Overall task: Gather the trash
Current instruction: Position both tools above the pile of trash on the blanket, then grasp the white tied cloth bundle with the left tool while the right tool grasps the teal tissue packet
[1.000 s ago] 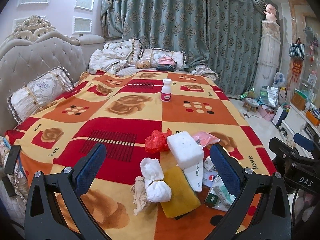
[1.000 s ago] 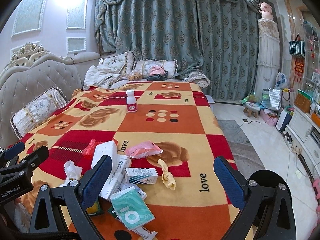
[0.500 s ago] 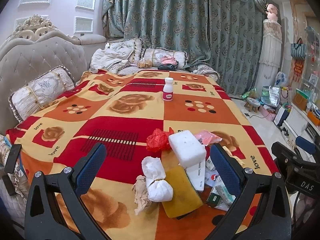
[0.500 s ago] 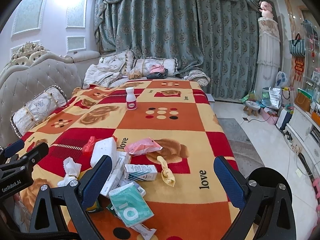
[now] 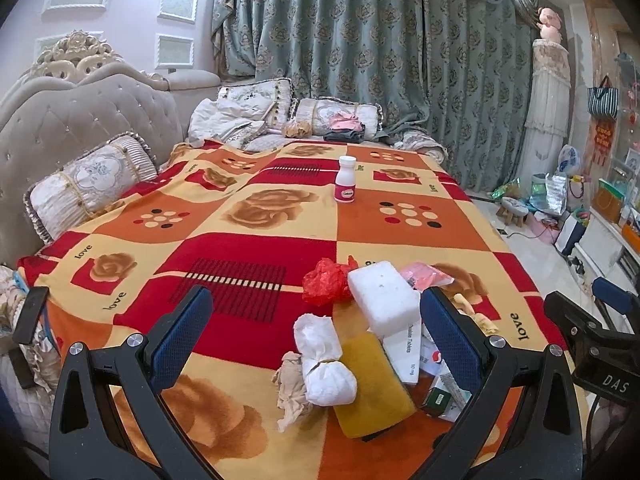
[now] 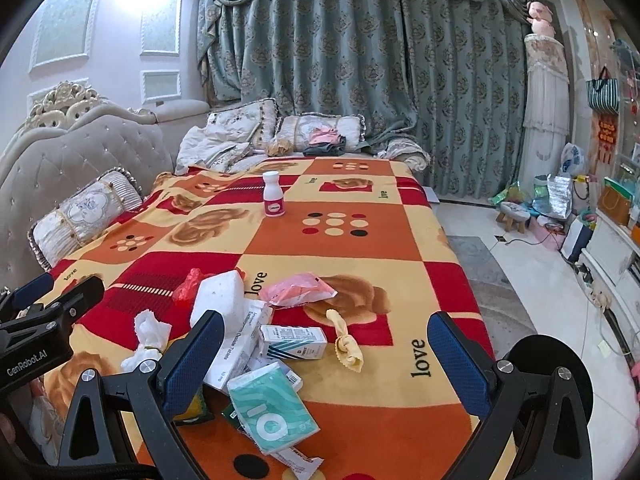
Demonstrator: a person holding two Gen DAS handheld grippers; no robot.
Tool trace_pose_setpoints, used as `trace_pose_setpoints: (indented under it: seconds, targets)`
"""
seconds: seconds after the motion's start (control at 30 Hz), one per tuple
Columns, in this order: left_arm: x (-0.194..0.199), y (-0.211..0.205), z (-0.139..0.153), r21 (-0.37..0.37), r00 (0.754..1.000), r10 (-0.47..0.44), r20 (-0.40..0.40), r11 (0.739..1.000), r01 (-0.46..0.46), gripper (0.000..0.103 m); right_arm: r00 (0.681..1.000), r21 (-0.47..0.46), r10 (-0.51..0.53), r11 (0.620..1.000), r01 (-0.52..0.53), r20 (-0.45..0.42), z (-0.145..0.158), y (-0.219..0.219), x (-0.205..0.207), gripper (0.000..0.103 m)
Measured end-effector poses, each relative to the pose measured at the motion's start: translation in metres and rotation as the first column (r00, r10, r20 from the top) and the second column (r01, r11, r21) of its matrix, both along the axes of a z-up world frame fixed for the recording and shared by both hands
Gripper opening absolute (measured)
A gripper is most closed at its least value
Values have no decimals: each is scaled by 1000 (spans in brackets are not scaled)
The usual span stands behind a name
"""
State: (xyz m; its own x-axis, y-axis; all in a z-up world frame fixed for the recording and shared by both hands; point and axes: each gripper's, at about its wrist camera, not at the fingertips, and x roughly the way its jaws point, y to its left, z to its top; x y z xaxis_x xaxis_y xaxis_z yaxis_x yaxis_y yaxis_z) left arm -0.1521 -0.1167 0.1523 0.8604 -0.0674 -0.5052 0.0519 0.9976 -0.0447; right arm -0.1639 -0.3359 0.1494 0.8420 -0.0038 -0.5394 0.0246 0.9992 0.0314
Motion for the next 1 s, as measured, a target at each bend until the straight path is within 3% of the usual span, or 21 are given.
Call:
trace_pose_setpoints:
  seconds: [0.8,1.0]
  targets:
    - [1,6,-7,8,1000,-2,5,1000,2,103,998,-17,17,1000,-18,-56,-9,4,4,101]
    - [3,23,-16,14,999,13,-42,1000,-13,103,996,-28,21,999,-23,-81,-15,-2,2,101]
